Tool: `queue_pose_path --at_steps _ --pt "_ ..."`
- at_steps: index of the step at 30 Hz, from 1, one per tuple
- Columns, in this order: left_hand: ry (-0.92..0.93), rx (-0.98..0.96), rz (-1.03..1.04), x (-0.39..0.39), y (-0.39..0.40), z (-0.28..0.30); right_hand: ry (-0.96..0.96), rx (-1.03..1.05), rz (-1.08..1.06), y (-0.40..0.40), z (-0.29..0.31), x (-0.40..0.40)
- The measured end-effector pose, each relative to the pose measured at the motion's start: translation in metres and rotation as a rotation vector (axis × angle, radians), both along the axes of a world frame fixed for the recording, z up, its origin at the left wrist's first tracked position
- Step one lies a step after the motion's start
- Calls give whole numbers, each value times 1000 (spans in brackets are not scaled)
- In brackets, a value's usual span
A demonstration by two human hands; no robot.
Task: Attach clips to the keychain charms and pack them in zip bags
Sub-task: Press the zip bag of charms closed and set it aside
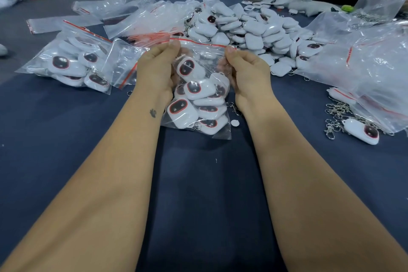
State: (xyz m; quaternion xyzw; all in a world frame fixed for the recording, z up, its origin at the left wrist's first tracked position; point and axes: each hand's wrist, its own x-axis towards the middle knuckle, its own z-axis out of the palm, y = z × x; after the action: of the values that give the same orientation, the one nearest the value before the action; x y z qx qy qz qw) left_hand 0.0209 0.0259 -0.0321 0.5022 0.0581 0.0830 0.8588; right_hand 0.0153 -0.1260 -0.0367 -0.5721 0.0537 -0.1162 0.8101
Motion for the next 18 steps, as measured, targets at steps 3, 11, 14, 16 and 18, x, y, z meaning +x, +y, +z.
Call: queue_pose_path --at_steps 3,11,14,16,18 --pt "-14 -80 -9 -3 0 2 -9 -17 -19 0 0 -1" --pt "-19 -195 3 -4 -1 3 32 68 18 3 5 -2" --pt "5 -164 11 -3 -1 3 -2 1 -31 1 1 -1" --pt "32 -147 8 -3 -2 2 -18 -20 -49 1 0 -1" --pt "36 -123 -10 -3 -2 1 -23 -34 -58 1 0 -1"
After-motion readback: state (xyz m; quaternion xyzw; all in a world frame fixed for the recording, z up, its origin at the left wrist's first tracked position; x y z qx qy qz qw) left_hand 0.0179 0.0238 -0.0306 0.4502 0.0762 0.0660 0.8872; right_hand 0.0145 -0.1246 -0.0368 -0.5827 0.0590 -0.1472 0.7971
